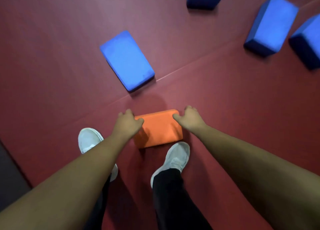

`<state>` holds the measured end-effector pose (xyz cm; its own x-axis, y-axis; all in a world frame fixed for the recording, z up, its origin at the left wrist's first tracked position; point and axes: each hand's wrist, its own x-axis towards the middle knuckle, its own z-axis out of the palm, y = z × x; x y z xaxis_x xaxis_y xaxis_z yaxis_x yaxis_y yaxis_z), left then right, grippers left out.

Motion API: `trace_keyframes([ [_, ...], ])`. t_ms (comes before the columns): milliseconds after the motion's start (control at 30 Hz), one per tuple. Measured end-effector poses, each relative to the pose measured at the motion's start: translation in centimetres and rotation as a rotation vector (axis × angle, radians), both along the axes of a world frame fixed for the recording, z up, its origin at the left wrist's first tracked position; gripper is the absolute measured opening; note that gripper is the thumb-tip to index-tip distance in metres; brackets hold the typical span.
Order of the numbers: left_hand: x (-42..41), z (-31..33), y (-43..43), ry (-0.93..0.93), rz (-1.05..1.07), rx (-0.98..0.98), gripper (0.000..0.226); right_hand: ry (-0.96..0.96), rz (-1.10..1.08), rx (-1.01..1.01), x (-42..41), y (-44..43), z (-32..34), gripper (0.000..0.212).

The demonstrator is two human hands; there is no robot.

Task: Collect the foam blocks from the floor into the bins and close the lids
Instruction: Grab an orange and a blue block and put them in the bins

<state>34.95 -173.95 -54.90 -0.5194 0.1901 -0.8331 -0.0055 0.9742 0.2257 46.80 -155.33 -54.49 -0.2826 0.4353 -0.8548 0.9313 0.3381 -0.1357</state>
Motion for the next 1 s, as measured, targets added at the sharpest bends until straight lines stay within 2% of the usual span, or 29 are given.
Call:
trace_keyframes([
  [100, 1.2, -5.5, -0.9, -0.119, 0.123, -0.145, 0.061, -0.059, -0.207, -0.082, 1.5, -0.8, -5.8, 0.065],
  [200, 2.1, -9.2, -1.2, -0.297, 0.351, -0.133, 0.066, -0.079, -0.412, -0.166, 2.0, -1.7, -9.2, 0.071],
  [267, 2.2, -10.5, -1.5, -0.282, 0.532, -0.093, 0.068, -0.053, -0.372, -0.119, 2.3, -2.0, -10.5, 0.086],
  [333, 1.1, -10.1, -1.8, -0.227, 0.691, -0.047, 0.078, 0.043, -0.338, -0.088, 1.7, -1.6, -10.0, 0.087],
  [433, -1.5, -8.3, -2.9, -0.108, 0.727, 0.09, 0.106, 0.321, -0.435, -0.251, -1.4, -0.1, -7.4, 0.086],
  [467, -2.8, -7.1, -3.0, -0.066, 0.723, 0.167, 0.105, 0.397, -0.456, -0.305, -2.9, 0.6, -6.4, 0.089],
  [567, -7.2, -3.4, -2.6, 0.016, 0.721, 0.395, 0.068, 0.58, -0.61, -0.372, -7.9, 2.9, -3.5, 0.083],
  [633, -10.8, -1.7, -1.9, -0.044, 0.805, 0.519, 0.072, 0.684, -0.834, -0.462, -11.7, 3.9, -1.8, 0.079],
  [667, -12.5, -1.2, -1.4, -0.101, 0.922, 0.581, 0.069, 0.711, -0.928, -0.498, -13.5, 4.1, -1.3, 0.08],
  [767, -16.8, 0.2, 0.6, -0.212, 1.416, 0.79, 0.038, 0.719, -1.073, -0.529, -19.0, 2.9, -1.2, 0.09],
  [800, -17.9, 0.3, 1.4, -0.218, 1.485, 0.823, 0.033, 0.697, -1.101, -0.542, -20.5, 2.1, -1.5, 0.094],
  [867, -19.5, 0.2, 2.4, -0.238, 1.465, 0.835, 0.036, 0.655, -1.137, -0.617, -22.8, 0.5, -2.5, 0.095],
  [933, -20.7, -0.1, 2.6, -0.182, 1.414, 0.816, 0.05, 0.634, -1.088, -0.653, -24.1, -0.5, -3.8, 0.073],
  [967, -21.4, -0.3, 2.3, -0.119, 1.41, 0.805, 0.052, 0.612, -1.01, -0.583, -24.6, -0.5, -4.5, 0.058],
  [1000, -22.0, -0.4, 1.7, -0.028, 1.421, 0.787, 0.051, 0.562, -0.895, -0.448, -24.7, -0.2, -5.5, 0.053],
])
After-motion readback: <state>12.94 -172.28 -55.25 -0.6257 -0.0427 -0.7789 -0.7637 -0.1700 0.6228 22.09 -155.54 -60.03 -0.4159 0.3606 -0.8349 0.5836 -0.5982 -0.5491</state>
